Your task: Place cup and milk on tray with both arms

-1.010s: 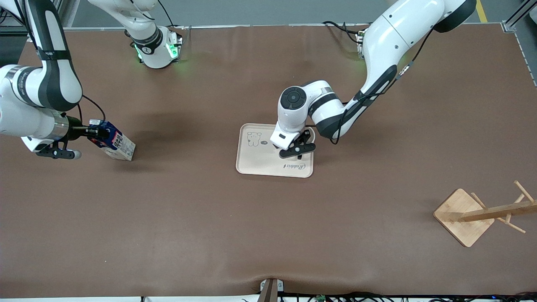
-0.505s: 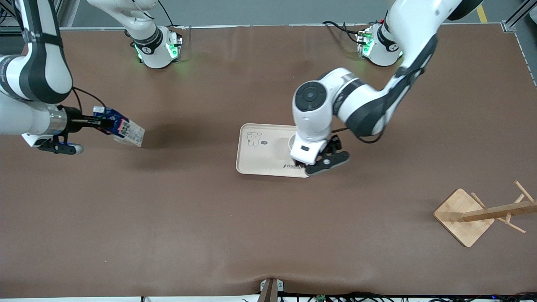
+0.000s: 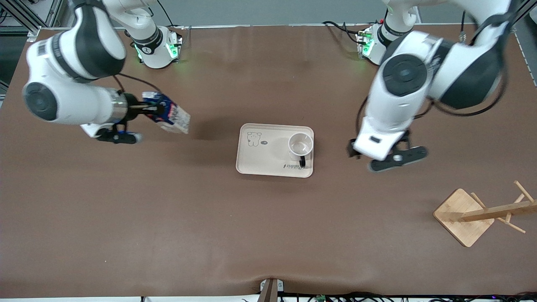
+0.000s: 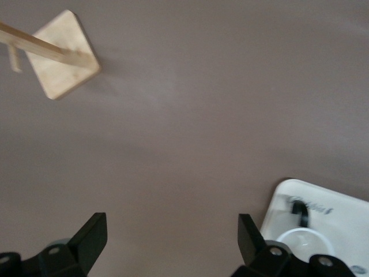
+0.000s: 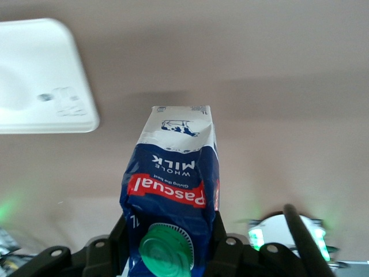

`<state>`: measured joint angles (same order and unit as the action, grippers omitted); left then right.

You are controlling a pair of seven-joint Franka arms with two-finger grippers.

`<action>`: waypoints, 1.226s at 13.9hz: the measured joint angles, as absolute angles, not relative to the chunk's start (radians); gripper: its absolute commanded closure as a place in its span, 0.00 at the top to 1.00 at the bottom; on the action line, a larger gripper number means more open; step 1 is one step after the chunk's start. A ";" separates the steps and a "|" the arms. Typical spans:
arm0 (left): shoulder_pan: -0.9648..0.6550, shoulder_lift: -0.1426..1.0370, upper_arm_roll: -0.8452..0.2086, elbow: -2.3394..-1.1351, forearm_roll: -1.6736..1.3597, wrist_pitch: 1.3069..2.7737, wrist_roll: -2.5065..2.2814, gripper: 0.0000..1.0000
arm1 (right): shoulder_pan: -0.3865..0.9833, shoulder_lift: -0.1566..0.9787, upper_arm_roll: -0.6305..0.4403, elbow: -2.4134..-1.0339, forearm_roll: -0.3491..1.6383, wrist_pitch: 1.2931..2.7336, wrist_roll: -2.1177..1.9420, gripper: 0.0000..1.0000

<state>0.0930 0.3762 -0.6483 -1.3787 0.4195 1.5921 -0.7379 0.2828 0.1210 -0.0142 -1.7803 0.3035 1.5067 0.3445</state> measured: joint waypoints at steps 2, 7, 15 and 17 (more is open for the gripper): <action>0.160 0.329 -0.648 -1.379 0.390 1.561 -0.632 1.00 | 0.346 0.174 -0.014 -1.708 0.387 1.518 0.417 0.21; 0.290 0.268 -0.648 -1.379 0.322 1.552 -0.510 1.00 | 0.492 0.348 -0.014 -1.602 0.445 1.706 0.534 0.21; 0.170 0.108 -0.360 -1.422 0.162 1.539 -0.253 1.00 | 0.597 0.496 -0.017 -1.535 0.381 1.808 0.540 0.29; 0.098 0.069 -0.239 -1.442 0.128 1.522 -0.178 1.00 | 0.609 0.514 -0.017 -1.530 0.367 1.811 0.540 0.43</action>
